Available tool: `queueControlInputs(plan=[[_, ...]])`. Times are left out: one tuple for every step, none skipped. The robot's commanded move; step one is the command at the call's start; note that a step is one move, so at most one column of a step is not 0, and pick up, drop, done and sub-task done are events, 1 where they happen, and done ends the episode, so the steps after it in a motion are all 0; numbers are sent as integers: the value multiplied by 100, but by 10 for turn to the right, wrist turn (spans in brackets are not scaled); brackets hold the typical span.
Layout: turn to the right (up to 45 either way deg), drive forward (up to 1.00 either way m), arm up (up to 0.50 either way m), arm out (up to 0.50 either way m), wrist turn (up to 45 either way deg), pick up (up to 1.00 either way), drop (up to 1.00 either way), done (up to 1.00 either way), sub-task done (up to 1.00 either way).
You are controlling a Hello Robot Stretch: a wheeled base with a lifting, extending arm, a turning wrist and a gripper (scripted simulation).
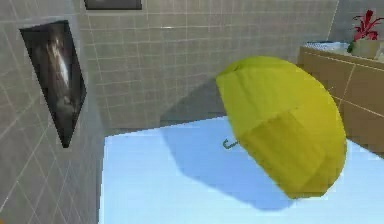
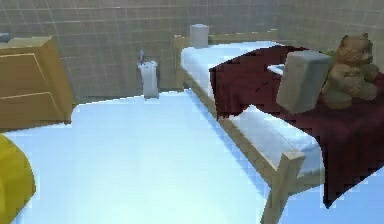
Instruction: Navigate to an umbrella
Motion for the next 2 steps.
queueControlInputs(plan=[[0,75,0,0,0,0,0,0,0],[180,0,0,0,0,0,0,0,0]])
